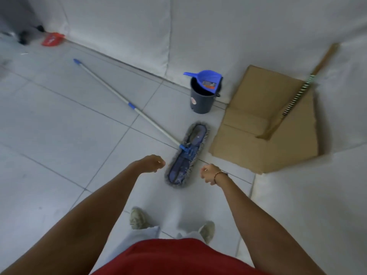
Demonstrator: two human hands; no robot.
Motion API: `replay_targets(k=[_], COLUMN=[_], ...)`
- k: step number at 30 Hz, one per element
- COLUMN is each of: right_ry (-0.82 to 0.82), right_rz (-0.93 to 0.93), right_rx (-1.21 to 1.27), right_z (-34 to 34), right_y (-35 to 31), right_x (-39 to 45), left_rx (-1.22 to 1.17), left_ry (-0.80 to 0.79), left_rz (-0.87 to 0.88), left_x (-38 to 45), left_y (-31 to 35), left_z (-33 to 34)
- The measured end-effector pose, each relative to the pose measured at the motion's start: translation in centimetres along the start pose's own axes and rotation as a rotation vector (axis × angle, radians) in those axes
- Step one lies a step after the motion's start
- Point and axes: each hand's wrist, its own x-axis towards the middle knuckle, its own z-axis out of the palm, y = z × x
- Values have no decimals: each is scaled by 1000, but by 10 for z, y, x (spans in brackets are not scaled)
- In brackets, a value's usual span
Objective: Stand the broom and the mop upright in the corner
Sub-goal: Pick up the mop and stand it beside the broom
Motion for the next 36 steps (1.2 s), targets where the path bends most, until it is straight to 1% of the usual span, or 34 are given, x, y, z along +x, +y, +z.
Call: replay_targets(k=[2, 3, 6, 10, 12, 15, 19, 22, 25, 26, 28, 30, 34, 36], right_ry=[1, -13, -69, -76, -53, -3, -4, 1, -61, -77, -93, -93, -119, -144], right_rz=[-13, -18, -12, -41, -50, -49, 9, 20, 40, 28, -6, -10, -1, 13], right_rx=[41, 44, 9, -56, -70, -27, 10, -8, 11, 24, 48, 90, 31, -4], right_z=[26, 43, 81, 107, 112, 106, 87, 81, 78, 76, 65, 53, 30, 24], right_y=[-42, -65, -124, -174, -190, -225, -269, -311, -365, -385, -430, -469, -521, -540], right_x=[7, 11, 23, 51, 68, 106, 170, 238, 293, 305, 324, 347, 391, 423], left_rx=[-35, -25, 52, 63, 23, -92, -64, -82, -233, -323, -588, -796, -906, -1007], left_ry=[112, 132, 115, 134, 174, 314, 273, 271, 316, 323, 314, 311, 288, 266], left_rz=[-17, -19, 6, -4, -12, 19, 72, 53, -36, -83, -197, -243, -242, -242], left_x=[-4, -7, -6, 9, 19, 51, 112, 170, 215, 229, 259, 286, 336, 372], left_y=[-35, -58, -107, -143, -149, -147, -136, -139, -147, -150, -155, -151, -147, -153], left_z=[-34, -53, -106, -161, -179, -219, -289, -353, -410, -426, -456, -485, -531, -554])
